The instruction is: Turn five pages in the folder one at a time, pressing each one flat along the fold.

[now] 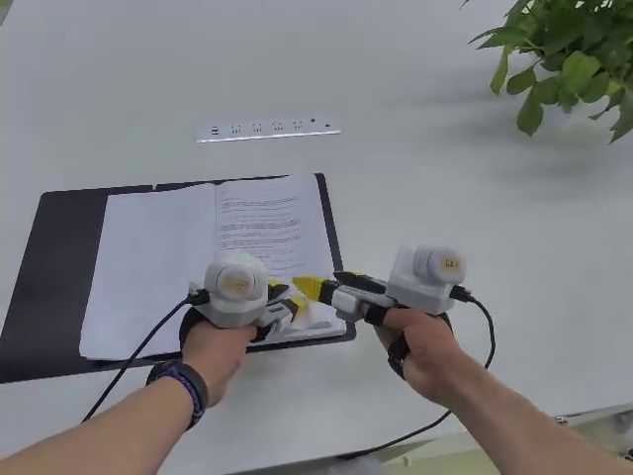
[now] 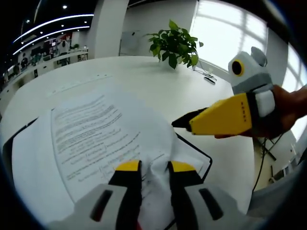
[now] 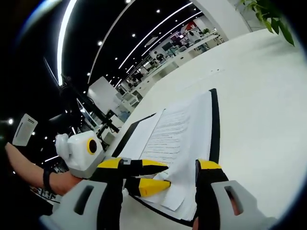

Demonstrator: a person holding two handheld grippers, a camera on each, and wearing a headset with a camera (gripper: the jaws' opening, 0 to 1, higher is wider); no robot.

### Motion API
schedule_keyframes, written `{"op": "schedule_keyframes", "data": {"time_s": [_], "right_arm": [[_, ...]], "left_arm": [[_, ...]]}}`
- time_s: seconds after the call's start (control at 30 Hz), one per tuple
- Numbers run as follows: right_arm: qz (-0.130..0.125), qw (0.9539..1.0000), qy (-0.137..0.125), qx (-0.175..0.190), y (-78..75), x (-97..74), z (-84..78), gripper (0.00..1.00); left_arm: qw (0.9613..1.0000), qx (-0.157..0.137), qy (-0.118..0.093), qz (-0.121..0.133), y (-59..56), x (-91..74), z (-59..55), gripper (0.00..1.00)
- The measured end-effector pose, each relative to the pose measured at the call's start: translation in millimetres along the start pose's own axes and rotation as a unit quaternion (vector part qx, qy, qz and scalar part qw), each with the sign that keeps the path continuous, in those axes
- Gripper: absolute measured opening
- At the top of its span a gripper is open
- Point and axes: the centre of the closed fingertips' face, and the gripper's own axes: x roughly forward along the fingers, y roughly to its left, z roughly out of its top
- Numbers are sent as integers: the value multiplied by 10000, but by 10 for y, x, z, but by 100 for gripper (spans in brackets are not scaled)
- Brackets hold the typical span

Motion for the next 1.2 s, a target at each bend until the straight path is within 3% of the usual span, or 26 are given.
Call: {"op": "schedule_keyframes", "data": {"time_s": [0.13, 0.27, 0.5, 0.63, 0.8, 0.9, 1.07, 1.2], "right_arm": [[52, 9998, -45, 186, -16, 58, 30, 57], [84, 9995, -155, 265, -11, 62, 65, 45], [51, 9994, -204, 273, -27, 32, 86, 39], [52, 9992, -253, 313, -22, -7, 99, 30], [103, 9985, -301, 448, 8, -46, 53, 13], [54, 9982, -297, 519, -3, -61, -2, 5], [170, 9973, -321, 633, 85, -74, -40, 0], [121, 9974, -311, 642, 101, -77, -56, 0]], "left_arm": [[10000, 5, 1, -15, -9, -3, -3, 22], [10000, 14, 34, -71, -22, -16, -12, 24], [9997, 51, 143, -188, -42, -61, -23, 33], [9997, 54, 136, -180, -41, -136, 7, 39], [9998, 80, 80, -160, -54, -241, 35, 44], [9996, 271, 61, -96, -70, -333, 54, 46], [9997, 206, -99, -16, -53, -437, 121, 49], [9996, 175, -237, 29, -70, -526, 177, 50]]}}
